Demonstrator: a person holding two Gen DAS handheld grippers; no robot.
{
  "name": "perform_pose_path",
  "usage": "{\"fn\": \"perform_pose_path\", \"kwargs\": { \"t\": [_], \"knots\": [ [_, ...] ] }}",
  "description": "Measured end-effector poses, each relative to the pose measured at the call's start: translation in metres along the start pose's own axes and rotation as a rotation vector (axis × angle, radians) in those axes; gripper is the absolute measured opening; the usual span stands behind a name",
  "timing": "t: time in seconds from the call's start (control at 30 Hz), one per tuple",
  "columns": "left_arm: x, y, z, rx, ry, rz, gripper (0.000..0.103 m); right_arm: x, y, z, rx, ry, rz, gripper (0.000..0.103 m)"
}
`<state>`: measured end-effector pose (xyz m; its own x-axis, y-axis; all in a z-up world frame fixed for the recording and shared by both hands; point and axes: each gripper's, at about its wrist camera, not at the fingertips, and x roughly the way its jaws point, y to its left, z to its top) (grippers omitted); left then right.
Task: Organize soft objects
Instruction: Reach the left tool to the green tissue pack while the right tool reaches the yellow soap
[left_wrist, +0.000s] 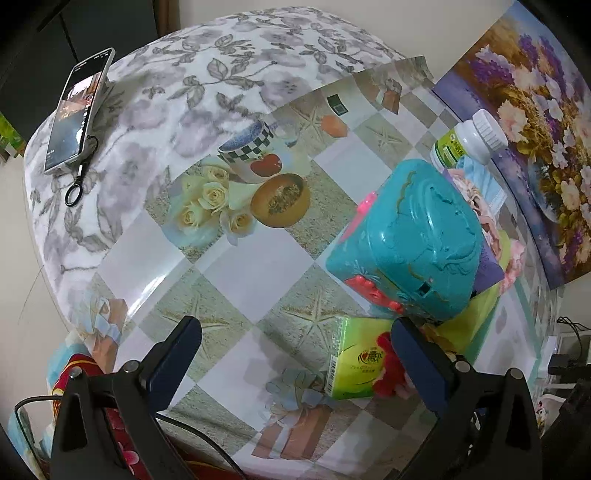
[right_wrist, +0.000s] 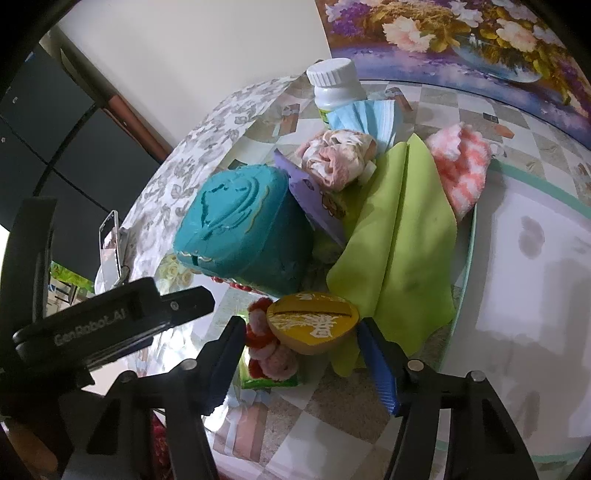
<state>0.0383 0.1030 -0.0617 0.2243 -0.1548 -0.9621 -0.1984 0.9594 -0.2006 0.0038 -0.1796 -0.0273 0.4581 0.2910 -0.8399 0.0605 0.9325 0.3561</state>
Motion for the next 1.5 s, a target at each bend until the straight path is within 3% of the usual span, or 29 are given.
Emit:
{"fn": "perform_pose_path", "kwargs": {
  "t": [0.2,0.37,0.6,1.03,1.23,1.5],
  "knots": [
    [0.005,-0.002,-0.003,-0.018,0.047,-0.077,0.102,0.002,-0.003,0.001,0.008,0.012,-0.003,0.047],
    [0.010,-0.006,-0.005,-0.021,0.062,-0.112,0.093,0.003,-0.009,0.000,0.033,0.021,0.009,0.042],
    [0.017,-0.007,-0.007,-0.050,0.104,-0.146,0.092,0.002,-0.009,0.000,0.035,0.023,0.014,0.036],
    [0.020,0.000,-0.009,-0.077,0.131,-0.139,0.092,0.009,-0.004,-0.001,0.013,0.053,0.003,0.037],
    [0.024,0.012,-0.009,-0.134,0.155,-0.101,0.092,0.014,0.005,0.000,-0.042,0.053,-0.018,0.054],
    [0.026,0.028,-0.008,-0.177,0.169,-0.052,0.092,0.030,0.015,0.006,-0.106,0.058,-0.094,0.055]
  ]
}}
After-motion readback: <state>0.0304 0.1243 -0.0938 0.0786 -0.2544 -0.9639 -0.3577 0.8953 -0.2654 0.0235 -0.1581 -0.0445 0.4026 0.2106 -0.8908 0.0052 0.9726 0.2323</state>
